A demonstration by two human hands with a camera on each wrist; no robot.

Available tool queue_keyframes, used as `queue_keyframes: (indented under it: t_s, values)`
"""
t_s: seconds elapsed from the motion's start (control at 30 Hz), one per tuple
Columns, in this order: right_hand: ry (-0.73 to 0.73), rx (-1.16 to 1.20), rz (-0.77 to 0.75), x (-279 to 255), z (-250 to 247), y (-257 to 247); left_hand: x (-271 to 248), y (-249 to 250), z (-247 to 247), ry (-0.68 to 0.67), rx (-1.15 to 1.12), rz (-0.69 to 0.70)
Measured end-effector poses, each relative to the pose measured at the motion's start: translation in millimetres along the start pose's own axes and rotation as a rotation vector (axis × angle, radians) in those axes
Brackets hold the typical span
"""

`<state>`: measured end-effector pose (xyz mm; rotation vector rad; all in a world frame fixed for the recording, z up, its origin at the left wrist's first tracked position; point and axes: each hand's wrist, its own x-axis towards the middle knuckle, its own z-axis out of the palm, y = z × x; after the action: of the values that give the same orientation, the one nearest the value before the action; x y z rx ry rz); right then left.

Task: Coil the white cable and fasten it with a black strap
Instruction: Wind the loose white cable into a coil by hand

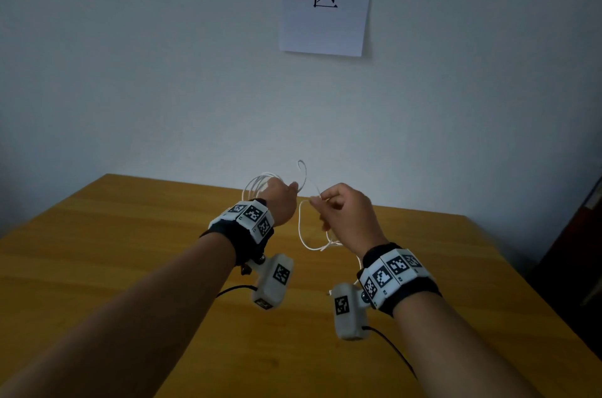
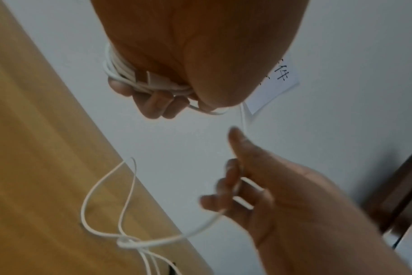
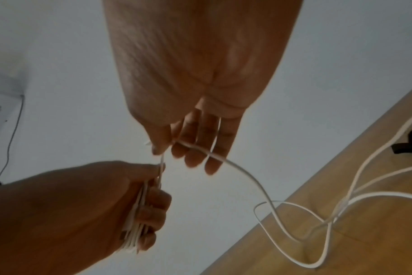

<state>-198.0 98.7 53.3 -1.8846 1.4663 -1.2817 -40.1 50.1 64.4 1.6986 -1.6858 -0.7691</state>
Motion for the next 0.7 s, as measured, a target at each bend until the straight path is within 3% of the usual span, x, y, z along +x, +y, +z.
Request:
queue_keyframes:
  t_s: [0.1,0.27,0.37,0.57,0.7]
  values:
    - [0.176,-0.054,-0.083,4.5,-7.3,2.5,-3.5,-6.7,-2.5,-0.038,0.151,-0.061]
    - [0.385,-0.244,-0.065,14.6,-17.2,13.2,-11.6,-5.7,-8.3,-0.020,0.324,0.058]
    - [0.360,-0.423,0.048,16.4,-18.5,16.5,-12.1,0.6,-11.8,-0.120,0.236,0.074]
    - [0.213,-0.591,0.179,14.9,-19.6,20.5,-18.8,10.6,-12.8,-0.406,-0.205,-0.034]
    - [0.199,-0.640,0.201,12.2,-20.0,22.8,-23.6,10.1,-13.1,-0.416,-0.350,-0.031]
